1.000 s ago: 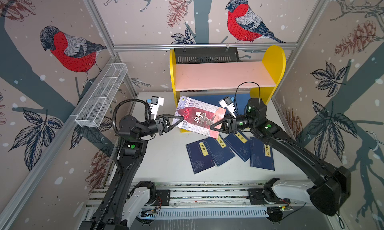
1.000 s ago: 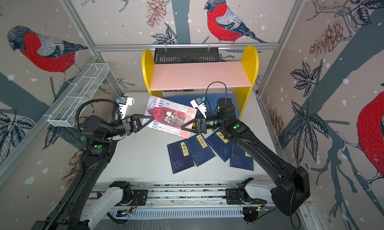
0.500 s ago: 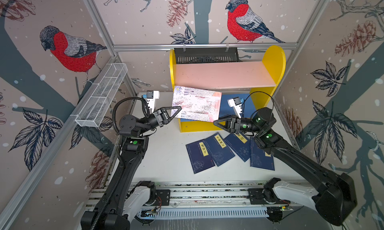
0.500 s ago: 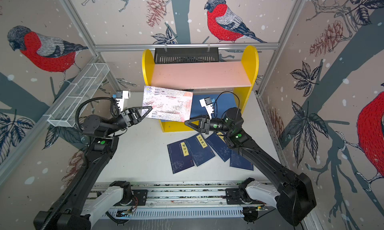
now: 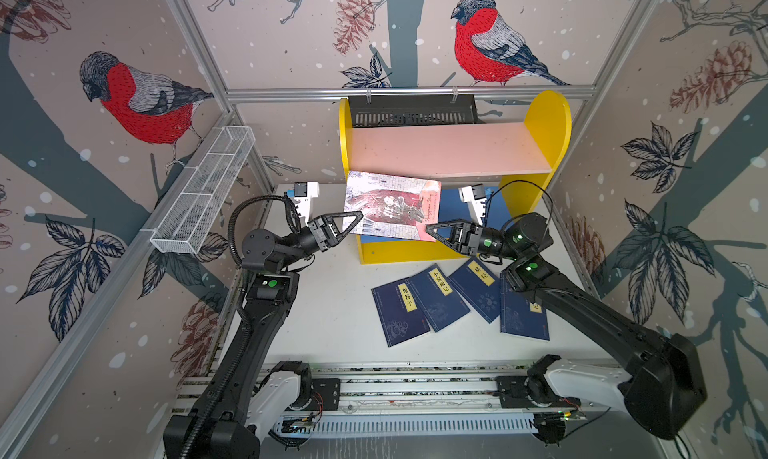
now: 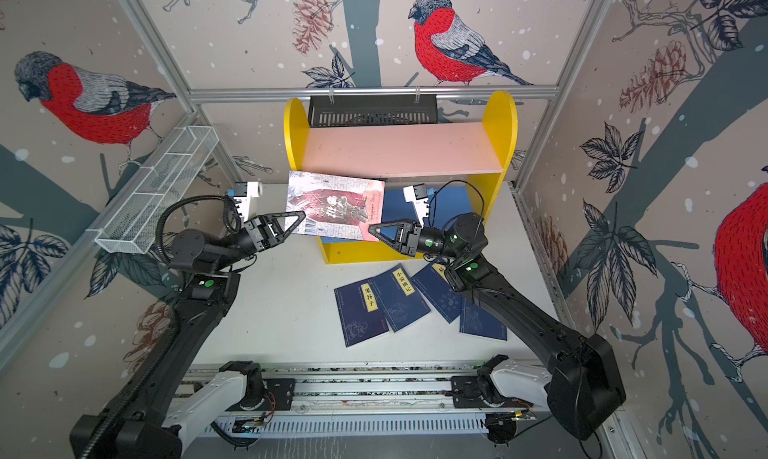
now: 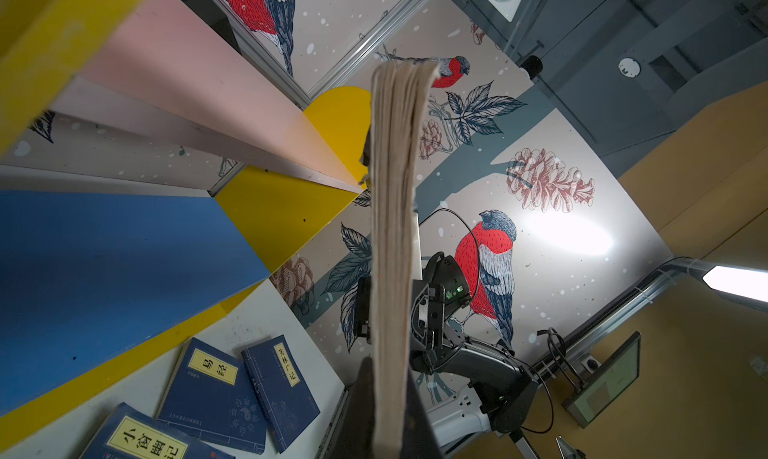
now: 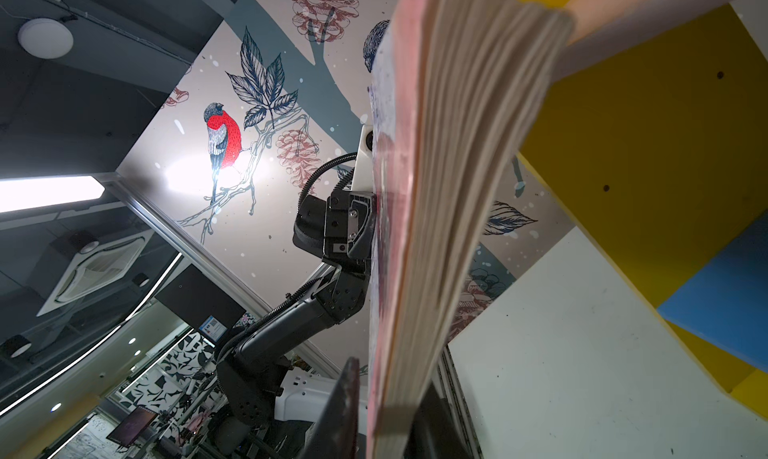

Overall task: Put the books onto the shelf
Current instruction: 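Raise the Hamlet book above the pink shelf with the right gripper, then lower the Hamlet book onto the pink upper shelf with the right gripper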

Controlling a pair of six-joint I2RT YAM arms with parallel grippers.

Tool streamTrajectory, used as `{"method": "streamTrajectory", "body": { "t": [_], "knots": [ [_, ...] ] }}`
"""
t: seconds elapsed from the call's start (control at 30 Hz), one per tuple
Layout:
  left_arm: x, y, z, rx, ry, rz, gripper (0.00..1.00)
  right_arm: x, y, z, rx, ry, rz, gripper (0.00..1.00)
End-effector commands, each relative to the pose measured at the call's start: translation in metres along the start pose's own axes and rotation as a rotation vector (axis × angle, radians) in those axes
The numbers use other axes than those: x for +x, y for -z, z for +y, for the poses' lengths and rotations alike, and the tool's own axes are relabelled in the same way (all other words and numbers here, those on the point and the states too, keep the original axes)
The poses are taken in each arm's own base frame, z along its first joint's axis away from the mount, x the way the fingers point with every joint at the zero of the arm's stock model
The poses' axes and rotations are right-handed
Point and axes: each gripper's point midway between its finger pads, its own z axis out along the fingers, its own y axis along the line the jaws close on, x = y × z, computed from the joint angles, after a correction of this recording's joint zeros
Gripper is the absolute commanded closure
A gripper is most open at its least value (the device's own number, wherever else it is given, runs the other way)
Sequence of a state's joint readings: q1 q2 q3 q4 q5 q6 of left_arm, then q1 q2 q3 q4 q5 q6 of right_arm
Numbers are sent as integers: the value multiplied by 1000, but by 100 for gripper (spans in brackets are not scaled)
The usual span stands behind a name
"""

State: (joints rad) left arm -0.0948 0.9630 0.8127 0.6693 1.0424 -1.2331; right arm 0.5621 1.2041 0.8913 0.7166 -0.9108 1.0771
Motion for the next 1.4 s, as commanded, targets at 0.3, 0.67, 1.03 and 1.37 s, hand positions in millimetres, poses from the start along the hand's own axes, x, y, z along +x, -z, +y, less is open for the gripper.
{"method": "streamTrajectory", "body": {
  "t": [0.3, 0.67, 1.03, 1.37],
  "knots": [
    [-6, -1, -8, 17, -45, -26, 87, -22, -12, 18, 19, 40, 30, 98],
    [-9, 5, -4, -83, -99, -21, 24, -67, 1, 20, 171, 85, 31, 99],
    [-19, 6, -21, -165, -283, 10, 23, -119, -3, -9, 243, 39, 20, 99],
    [-23, 4, -24, -170, -323, 21, 23, -143, -19, -38, 281, -19, 31, 99]
  ]
}}
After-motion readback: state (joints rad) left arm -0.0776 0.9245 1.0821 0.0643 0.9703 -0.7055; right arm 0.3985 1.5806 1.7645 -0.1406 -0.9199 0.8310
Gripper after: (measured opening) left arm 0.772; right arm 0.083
